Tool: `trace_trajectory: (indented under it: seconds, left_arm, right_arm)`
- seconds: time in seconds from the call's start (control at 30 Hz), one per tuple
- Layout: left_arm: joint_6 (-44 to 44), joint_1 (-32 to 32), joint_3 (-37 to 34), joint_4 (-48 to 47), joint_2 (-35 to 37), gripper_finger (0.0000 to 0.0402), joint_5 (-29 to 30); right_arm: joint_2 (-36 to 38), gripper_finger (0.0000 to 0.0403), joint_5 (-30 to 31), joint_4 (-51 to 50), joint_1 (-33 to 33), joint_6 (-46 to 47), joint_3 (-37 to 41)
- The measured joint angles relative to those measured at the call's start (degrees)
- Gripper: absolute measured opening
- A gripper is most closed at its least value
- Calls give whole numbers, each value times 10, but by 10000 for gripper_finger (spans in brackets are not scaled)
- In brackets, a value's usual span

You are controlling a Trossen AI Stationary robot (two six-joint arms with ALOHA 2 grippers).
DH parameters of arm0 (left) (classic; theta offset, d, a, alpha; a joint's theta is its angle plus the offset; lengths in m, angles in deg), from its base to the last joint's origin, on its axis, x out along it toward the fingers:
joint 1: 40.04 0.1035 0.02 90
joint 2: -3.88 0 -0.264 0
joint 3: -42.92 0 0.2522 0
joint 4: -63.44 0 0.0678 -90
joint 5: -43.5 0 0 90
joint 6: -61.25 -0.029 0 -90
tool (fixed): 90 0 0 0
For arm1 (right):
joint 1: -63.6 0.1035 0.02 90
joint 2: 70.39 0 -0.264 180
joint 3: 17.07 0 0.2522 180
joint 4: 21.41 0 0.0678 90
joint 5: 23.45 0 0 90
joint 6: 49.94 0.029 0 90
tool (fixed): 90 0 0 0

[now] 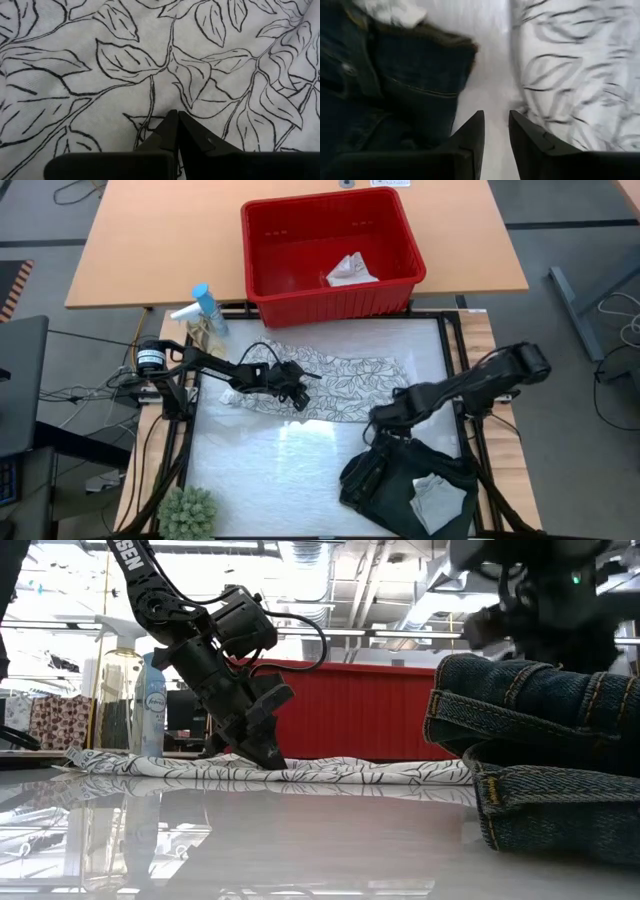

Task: Fold Laundry from Bin
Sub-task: Fold the white from the red laundry bin

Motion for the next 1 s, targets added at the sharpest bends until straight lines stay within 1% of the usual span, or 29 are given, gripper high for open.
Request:
trace_trajectory:
  seconds: [0.13,0.2,0.3,0.4,0.47,0.5,0.6,0.63,0.83,1.0]
  left_arm:
    - [-2,0,0,0,0,0,0]
    - [-5,0,0,0,0,0,0]
    - [-13,0,0,0,0,0,0]
    - [-14,0,0,0,0,0,0]
    - [-14,0,0,0,0,0,1]
    - [-17,0,0,0,0,0,0]
    - [-23,0,0,0,0,0,2]
    - [-25,0,0,0,0,0,2]
    - [-34,0,0,0,0,0,3]
    - [-34,0,0,0,0,0,3]
  right_arm:
    - [-48,125,0,-15,-5,-32,0]
    - [-64,130,11,-28,-8,-40,0]
    - [-78,135,26,-39,-12,-44,0]
    - [-80,132,17,-41,-19,-57,0]
    - [-80,117,14,-42,-22,-59,0]
    - [-80,103,13,-47,-25,-58,0]
    - [-80,36,7,-72,-29,-52,0]
    - [-80,21,4,-82,-31,-52,0]
    - [-70,16,-2,-151,-35,-67,0]
    - [-21,15,-8,-199,-33,-71,0]
